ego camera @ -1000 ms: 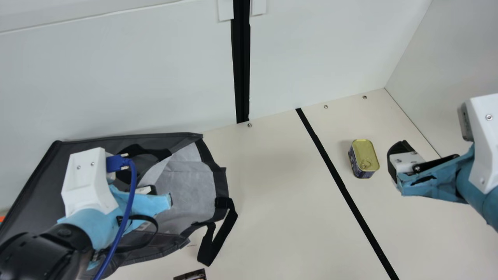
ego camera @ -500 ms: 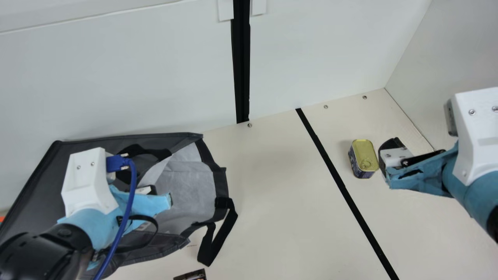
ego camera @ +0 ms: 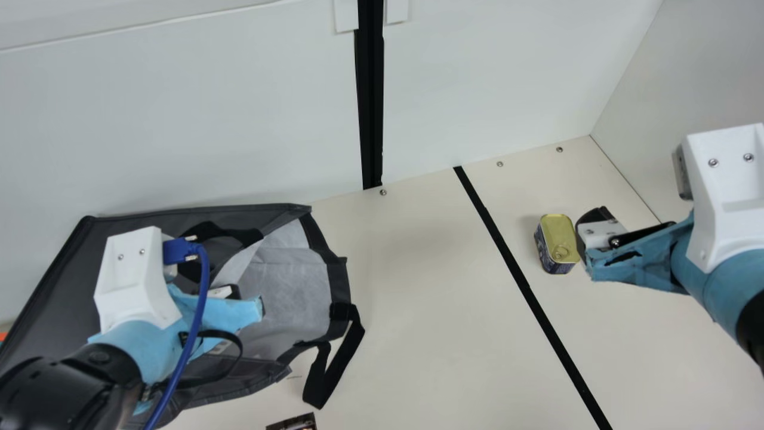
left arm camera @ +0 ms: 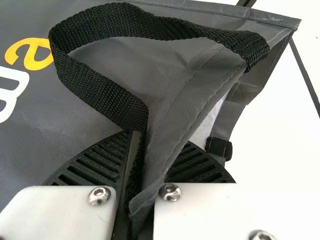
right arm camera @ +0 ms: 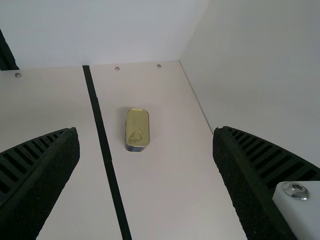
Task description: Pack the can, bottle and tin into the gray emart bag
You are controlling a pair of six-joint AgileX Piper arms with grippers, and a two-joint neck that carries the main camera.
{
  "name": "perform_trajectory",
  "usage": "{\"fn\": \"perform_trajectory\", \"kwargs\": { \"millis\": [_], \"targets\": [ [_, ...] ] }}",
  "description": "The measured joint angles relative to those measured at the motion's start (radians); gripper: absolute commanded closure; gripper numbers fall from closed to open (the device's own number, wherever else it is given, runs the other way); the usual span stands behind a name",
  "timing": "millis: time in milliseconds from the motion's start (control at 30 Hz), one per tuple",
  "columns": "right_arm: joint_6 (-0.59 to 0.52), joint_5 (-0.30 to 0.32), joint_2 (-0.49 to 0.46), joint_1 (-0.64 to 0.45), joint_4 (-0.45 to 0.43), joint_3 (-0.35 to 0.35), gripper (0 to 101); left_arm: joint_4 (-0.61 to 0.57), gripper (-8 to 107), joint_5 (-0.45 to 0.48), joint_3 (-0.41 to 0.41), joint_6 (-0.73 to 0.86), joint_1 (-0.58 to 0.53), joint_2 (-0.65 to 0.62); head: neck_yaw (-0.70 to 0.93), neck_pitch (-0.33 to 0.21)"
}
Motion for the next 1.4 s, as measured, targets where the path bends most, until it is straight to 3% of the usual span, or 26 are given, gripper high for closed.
{"fn": "perform_trajectory", "kwargs": {
  "millis": [533,1400],
  "targets": [
    [-0.085,-0.001,0.061,-0.076,0.078,-0.082,10,0.0,89,0.0,0.0,0.0,0.0,0.0,-0.002,0.0],
    [-0.274,-0.107,0.154,-0.275,0.269,-0.09,10,0.0,89,0.0,0.0,0.0,0.0,0.0,-0.002,0.0]
  ]
}}
